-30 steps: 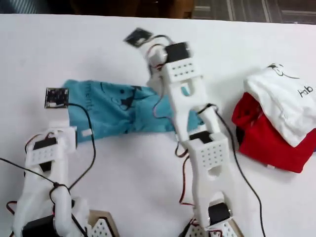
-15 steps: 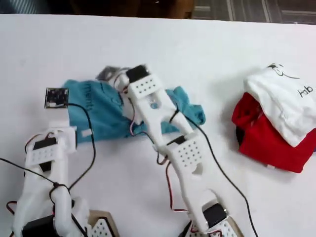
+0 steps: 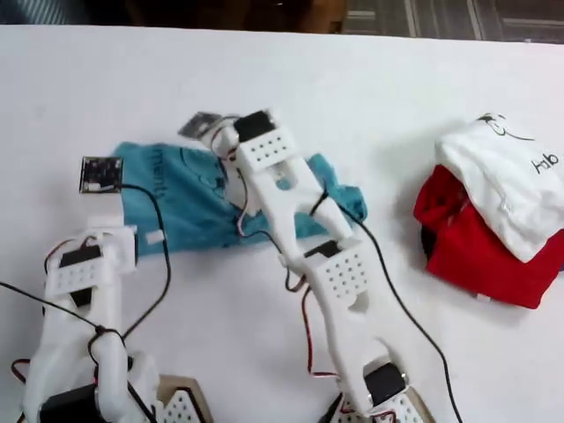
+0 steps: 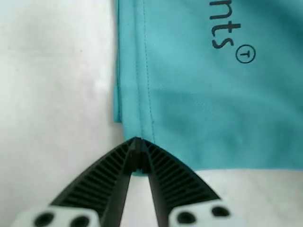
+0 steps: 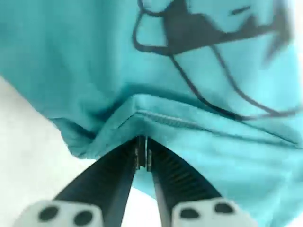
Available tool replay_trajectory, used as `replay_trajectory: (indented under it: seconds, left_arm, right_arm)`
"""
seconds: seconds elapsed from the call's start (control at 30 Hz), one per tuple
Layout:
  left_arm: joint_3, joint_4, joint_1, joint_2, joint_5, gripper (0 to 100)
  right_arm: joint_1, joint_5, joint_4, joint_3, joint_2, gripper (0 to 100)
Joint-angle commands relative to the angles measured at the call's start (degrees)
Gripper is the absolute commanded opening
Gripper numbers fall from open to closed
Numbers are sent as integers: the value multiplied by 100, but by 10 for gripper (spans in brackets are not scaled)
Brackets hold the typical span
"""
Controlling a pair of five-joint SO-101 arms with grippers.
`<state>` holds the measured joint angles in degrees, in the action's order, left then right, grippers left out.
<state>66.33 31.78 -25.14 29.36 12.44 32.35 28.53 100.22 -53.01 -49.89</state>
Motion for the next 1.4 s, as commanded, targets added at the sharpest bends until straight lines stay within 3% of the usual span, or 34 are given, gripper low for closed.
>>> replay_trajectory:
  seconds: [0.0,0.63,0.9,1.13,1.37]
  left_arm:
    - [-31,-70,-9,79,18,28]
    - [-31,-70,-9,79,18,28]
    - [-31,-70,-9,79,18,28]
    - [-31,-70,-9,79,18,28]
    - [-31,-70,-9,79,18,28]
  right_arm:
    - [171,-53,110,9,611,18]
    - [945,-62,92,-44,-620,18]
    - [919,-62,110,-44,-57,18]
    - [444,-53,110,9,998,18]
    - [-927,-62,57,-53,980,18]
